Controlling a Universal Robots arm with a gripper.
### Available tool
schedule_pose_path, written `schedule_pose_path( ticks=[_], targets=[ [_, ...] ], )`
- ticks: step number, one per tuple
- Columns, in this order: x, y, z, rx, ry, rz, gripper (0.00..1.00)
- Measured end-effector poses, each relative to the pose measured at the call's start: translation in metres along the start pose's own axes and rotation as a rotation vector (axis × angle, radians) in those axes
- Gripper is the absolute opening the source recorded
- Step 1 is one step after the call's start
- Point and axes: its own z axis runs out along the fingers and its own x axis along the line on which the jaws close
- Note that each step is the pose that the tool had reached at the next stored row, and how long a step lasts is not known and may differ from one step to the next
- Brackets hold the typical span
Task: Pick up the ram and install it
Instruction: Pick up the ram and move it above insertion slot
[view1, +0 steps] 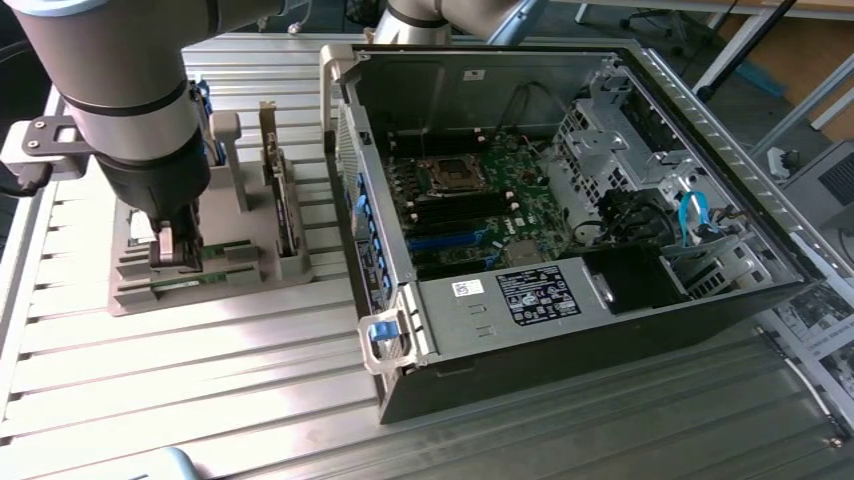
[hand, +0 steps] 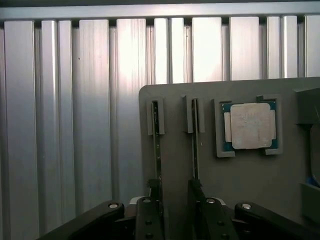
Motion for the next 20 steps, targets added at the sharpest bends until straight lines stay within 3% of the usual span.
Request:
schedule_pose_path(
  ticks=[12,20],
  targets=[
    [0.016,0.0003,0.0078,0.0000,0.0000,0.000,0.36],
    [0.016,0.0000,0.0140,0.0000,0.0000,0.000,0.36]
  ],
)
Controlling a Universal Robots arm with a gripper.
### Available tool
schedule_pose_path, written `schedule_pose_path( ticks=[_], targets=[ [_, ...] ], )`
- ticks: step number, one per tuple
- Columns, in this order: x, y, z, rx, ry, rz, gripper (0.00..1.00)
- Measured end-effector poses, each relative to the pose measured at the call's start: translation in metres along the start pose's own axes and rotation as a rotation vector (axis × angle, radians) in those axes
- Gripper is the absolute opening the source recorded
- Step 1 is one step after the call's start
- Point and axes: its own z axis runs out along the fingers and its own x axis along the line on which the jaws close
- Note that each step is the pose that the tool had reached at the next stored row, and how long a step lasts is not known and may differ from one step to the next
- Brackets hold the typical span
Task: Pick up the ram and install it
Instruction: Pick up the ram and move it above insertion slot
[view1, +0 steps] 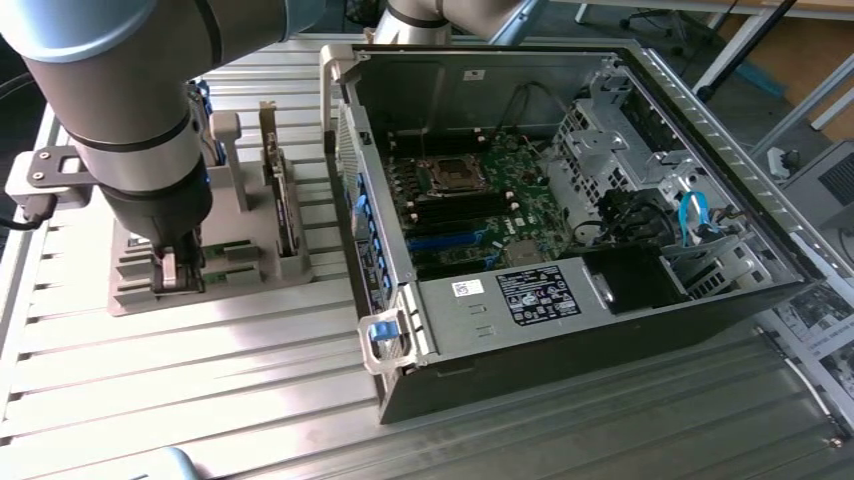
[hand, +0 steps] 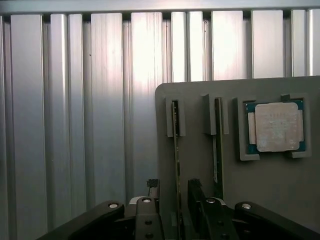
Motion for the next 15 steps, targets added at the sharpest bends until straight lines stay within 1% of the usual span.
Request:
schedule_pose_path(
  ticks=[7,13,14,15],
  targets=[
    [0.0000,-0.0002,0.0057,0.0000,0.0001,0.000,0.36],
    [-0.0001,-0.0003,0.0066,-0.0001,0.0001,0.000,0.36],
    [0.0000,-0.0003,0.0068,0.0108,-0.0001,0.000,0.36],
    [0.0000,-0.0001,0.0071,0.0387,-0.0005,0.000,0.36]
  ],
)
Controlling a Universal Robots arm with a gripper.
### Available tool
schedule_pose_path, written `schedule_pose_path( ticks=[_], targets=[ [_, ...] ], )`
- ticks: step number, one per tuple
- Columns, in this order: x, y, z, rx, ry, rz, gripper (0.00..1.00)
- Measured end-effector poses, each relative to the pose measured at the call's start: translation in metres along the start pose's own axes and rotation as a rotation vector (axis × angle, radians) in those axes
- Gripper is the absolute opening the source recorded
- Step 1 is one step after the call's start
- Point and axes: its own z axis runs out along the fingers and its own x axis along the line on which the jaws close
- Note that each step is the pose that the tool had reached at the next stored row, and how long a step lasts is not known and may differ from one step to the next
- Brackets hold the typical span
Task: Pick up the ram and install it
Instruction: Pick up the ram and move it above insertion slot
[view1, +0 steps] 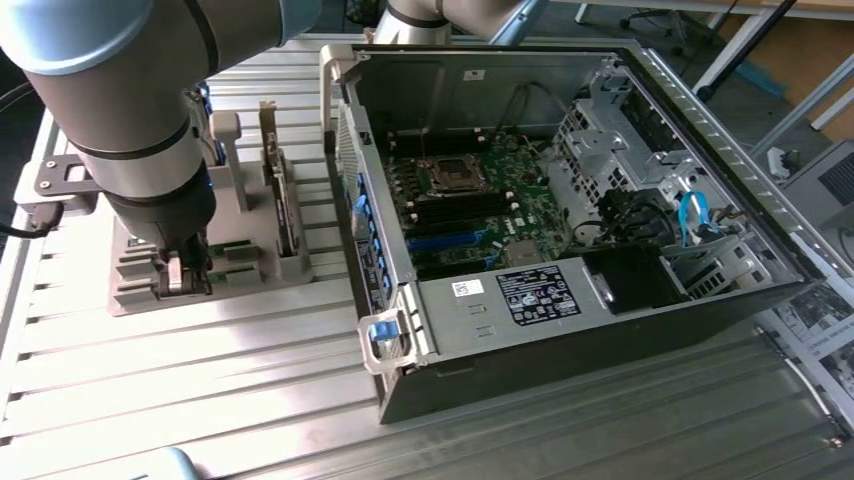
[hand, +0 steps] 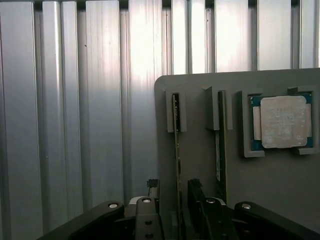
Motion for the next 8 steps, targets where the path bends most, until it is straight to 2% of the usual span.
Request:
schedule_pose_path(
  ticks=[2,8],
  targets=[
    [0.0000,-0.0001,0.0001,0.0035,-0.0002,0.000,0.36],
    [0.0000,0.0015,0.0010,0.0040,0.0006,0.000,0.36]
  ],
)
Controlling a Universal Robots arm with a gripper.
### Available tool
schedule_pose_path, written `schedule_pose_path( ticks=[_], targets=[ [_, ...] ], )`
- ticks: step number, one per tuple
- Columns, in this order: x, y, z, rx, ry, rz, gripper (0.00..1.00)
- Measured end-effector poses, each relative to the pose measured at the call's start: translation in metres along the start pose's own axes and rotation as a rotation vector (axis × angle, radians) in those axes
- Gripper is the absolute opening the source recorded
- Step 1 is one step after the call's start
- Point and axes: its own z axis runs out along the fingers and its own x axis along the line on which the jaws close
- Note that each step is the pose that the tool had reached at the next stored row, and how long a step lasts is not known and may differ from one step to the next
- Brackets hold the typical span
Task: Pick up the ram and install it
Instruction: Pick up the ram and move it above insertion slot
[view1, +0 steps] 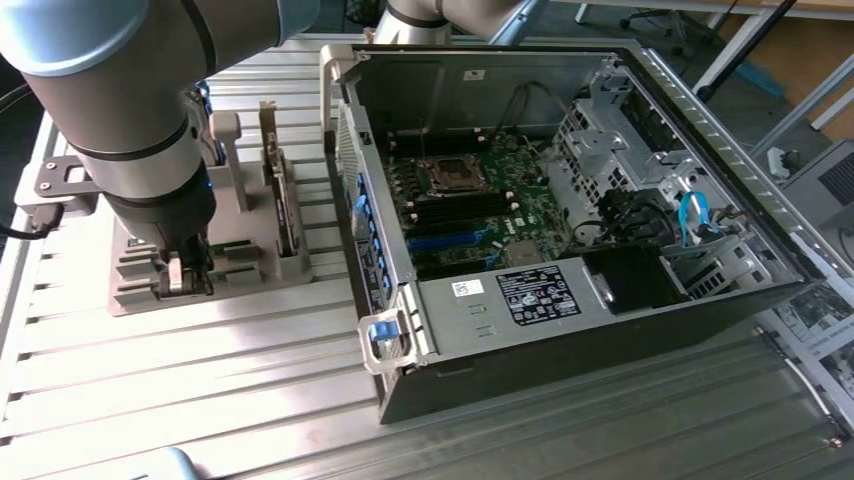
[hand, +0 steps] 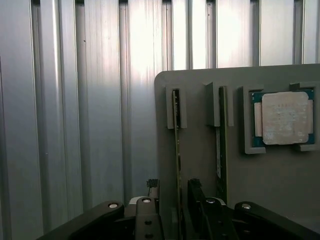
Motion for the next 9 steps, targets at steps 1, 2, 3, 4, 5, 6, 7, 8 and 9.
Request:
schedule_pose_path(
  ticks=[1,2,3,4,5,6,7,8,9],
  targets=[
    [-0.0005,0.0003,0.0003,-0.0001,0.0001,0.000,0.36],
    [-0.0025,0.0004,0.0004,-0.0001,0.0004,-0.001,0.36],
    [-0.0059,0.0004,0.0006,0.0000,0.0005,-0.001,0.36],
    [-0.0087,0.0006,0.0009,0.0000,0.0006,-0.001,0.36],
    [-0.0095,0.0010,0.0012,0.0001,0.0005,-0.001,0.36],
    [-0.0095,0.0026,0.0014,0.0001,0.0005,-0.001,0.36],
    [-0.0095,0.0045,0.0016,-0.0001,0.0007,-0.001,0.36],
    [-0.0095,0.0059,0.0019,0.0000,0.0006,-0.001,0.36],
    [-0.0095,0.0067,0.0020,0.0000,0.0005,-0.001,0.36]
  ],
)
